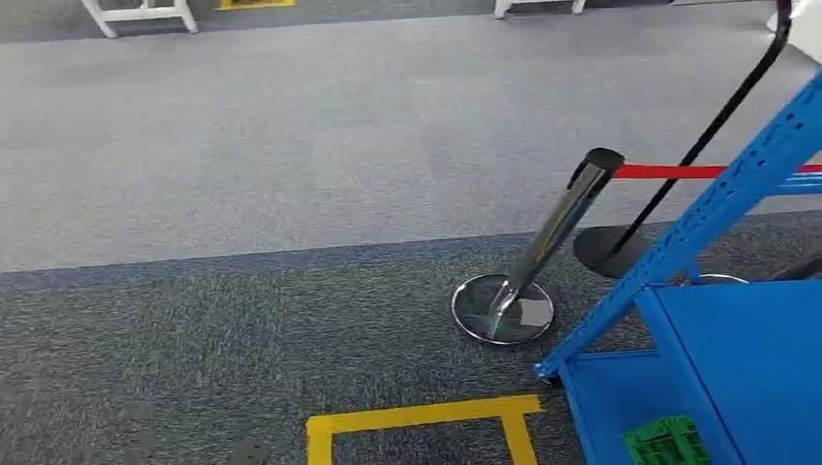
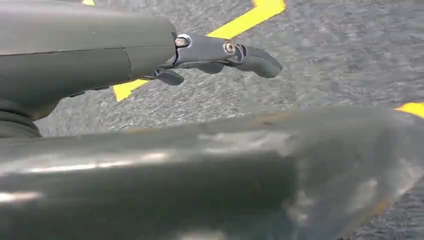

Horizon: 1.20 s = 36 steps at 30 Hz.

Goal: Take the parts from the cabinet and place them on the table.

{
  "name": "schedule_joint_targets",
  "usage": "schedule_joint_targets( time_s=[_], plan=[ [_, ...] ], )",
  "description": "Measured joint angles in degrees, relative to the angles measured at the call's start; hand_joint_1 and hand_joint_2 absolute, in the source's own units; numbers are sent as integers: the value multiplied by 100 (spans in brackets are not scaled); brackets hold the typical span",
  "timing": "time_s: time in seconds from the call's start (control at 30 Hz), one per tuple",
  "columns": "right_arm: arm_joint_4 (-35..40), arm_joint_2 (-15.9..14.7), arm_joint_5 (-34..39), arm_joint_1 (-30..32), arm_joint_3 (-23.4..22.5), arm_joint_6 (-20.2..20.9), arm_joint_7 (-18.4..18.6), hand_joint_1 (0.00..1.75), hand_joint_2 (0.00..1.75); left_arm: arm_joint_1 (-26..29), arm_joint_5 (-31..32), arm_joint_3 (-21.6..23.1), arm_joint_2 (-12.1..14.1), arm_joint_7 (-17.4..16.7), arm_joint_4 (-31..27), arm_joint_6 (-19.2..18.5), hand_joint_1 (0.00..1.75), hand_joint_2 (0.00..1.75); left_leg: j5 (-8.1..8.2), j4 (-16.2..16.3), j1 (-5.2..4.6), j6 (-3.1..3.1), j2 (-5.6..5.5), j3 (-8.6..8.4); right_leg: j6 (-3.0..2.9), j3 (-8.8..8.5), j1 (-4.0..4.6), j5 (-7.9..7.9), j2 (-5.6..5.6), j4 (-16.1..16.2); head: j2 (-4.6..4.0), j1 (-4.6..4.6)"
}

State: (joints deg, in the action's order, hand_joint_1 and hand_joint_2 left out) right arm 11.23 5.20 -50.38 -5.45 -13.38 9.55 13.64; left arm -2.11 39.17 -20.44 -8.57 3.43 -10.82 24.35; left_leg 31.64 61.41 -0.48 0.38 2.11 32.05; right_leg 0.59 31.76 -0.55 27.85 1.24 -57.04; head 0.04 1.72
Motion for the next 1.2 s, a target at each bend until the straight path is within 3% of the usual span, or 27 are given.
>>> schedule_joint_targets(
  time_s=[0.03,0.1,0.13,0.17,0.23,0.27,0.3,0.37,0.43,0.47,0.5,0.53,0.6,0.63,0.67,0.73,0.77,0.8,0.83,0.93,0.97,1.0,1.03,1.07,1.13,1.17,1.2],
  plan=[
    [0,0,2,-10,-2,0,4,0,0,10,0,0,0,0,0,0,0,0,219,400,19,-16,-104,172,-12,2,-1,-4,-68,0,0,5],
    [0,0,0,-26,-4,-11,9,0,0,39,0,0,0,0,0,0,0,0,587,1320,48,-40,-148,588,-25,9,3,-7,-242,-4,0,14],
    [0,0,0,-21,-4,-9,18,0,0,48,0,0,0,2,0,0,0,0,560,1452,52,-44,-154,660,-25,1,2,-7,-329,-5,0,9],
    [0,0,2,-10,-4,-9,24,0,0,47,0,0,0,0,0,-2,0,0,397,1325,61,-44,-161,614,-24,-8,1,-7,-411,-7,0,14],
    [0,0,7,-7,-7,7,57,0,0,34,5,0,0,2,0,-2,0,0,-156,481,102,-34,-262,255,-14,-31,-7,-2,-577,-19,0,9],
    [0,0,15,-10,-7,13,68,0,0,37,7,0,0,2,0,0,0,0,-388,20,133,-39,-502,66,6,-23,-15,5,-644,-28,0,14],
    [0,0,17,-19,-9,13,77,0,0,42,11,0,0,2,4,-2,0,0,-320,-122,163,-29,-848,13,45,9,-1,5,-708,-53,0,5],
    [0,0,-79,-47,-11,-2,107,0,0,42,11,0,2,-9,4,0,0,0,-287,-230,136,-9,-765,4,140,121,-51,-31,-853,-75,0,3],
    [0,17,-151,-3,0,-20,144,0,0,42,5,-2,-4,-13,4,0,0,0,-304,-257,109,74,-635,-16,244,174,-81,-60,-987,-22,0,5],
    [0,28,-175,6,2,-39,190,0,0,29,2,-4,-4,-13,4,0,0,0,-344,-338,147,133,-546,-43,254,205,-89,-19,-900,-81,0,-2],
    [0,35,-186,6,2,-50,217,0,0,23,2,-4,-4,-13,4,0,0,0,-349,-361,127,162,-465,-58,250,297,-39,101,-538,-265,0,-15],
    [0,52,-203,-24,7,-54,219,0,0,24,2,-4,-4,-13,4,0,0,0,-345,-360,106,201,-364,-53,252,514,-32,328,-329,-679,0,-52],
    [0,78,-201,-40,11,-54,219,0,0,41,2,-7,-4,-13,4,0,0,0,-330,-357,69,225,-166,-52,269,925,-37,704,-186,-1516,0,-50],
    [0,87,-199,-34,13,-54,216,0,0,45,0,-9,-2,-13,4,0,0,0,-323,-356,51,235,-54,-50,281,1093,-38,807,-159,-1885,0,-52],
    [0,87,-201,-18,13,-52,219,0,0,41,0,-9,-2,-13,4,0,0,0,-319,-355,44,239,21,-53,283,1079,-39,745,-147,-1890,0,-52],
    [0,87,-201,-7,13,-52,232,0,0,23,0,-9,-4,-13,4,-7,0,0,-304,-354,38,224,151,-66,267,663,-35,328,-82,-1158,0,-54],
    [0,87,-205,-13,13,-52,238,0,0,17,0,-9,-7,-11,4,-13,0,0,-292,-353,34,213,211,-85,239,348,-23,110,47,-618,0,-54],
    [2,87,-205,-30,13,-52,249,0,0,16,0,-11,-7,-7,4,-15,0,0,-274,-348,24,187,268,-114,203,74,4,16,375,-162,0,-59],
    [2,87,-208,-59,15,-52,262,0,0,19,0,-11,-7,-4,4,-15,0,0,-239,-309,-30,147,324,-114,172,-11,65,68,484,-35,0,-63],
    [2,87,-210,-54,22,2,262,0,0,6,0,-20,-9,-4,4,-15,0,0,-240,-336,-22,102,508,-155,107,27,67,44,253,-60,0,-41],
    [2,87,-210,-46,22,26,260,0,0,-7,5,-20,-13,-4,2,-13,0,0,-207,-331,-23,56,577,-188,58,-8,39,16,165,-13,0,-52],
    [2,87,-208,-40,22,37,256,0,0,-17,5,-20,-13,-4,4,-11,0,0,-132,-267,11,14,320,-187,34,-25,7,-3,117,2,0,-43],
    [2,83,-212,-46,22,59,256,0,0,-18,11,-20,-13,-4,4,-11,0,0,71,24,32,-12,-13,-70,5,-22,-9,-14,41,1,0,18],
    [2,76,-212,-54,22,57,254,0,0,-15,11,-22,-13,-4,4,-11,0,0,265,378,49,-28,-120,86,-9,-21,-12,-20,-19,1,0,33],
    [2,76,-208,-71,24,59,240,0,0,13,11,-28,-7,-4,4,-11,0,0,625,1309,64,-53,-165,519,-26,-17,-10,-24,-207,-2,0,42],
    [2,76,-208,-62,24,57,241,0,0,21,9,-28,-7,-4,4,-11,0,0,632,1506,66,-56,-167,637,-26,-20,-10,-24,-296,-6,0,40],
    [2,76,-208,-50,24,59,240,0,0,24,9,-28,-7,-7,4,-11,0,0,476,1411,73,-54,-168,618,-25,-30,-11,-24,-380,-7,0,42]
  ],
)
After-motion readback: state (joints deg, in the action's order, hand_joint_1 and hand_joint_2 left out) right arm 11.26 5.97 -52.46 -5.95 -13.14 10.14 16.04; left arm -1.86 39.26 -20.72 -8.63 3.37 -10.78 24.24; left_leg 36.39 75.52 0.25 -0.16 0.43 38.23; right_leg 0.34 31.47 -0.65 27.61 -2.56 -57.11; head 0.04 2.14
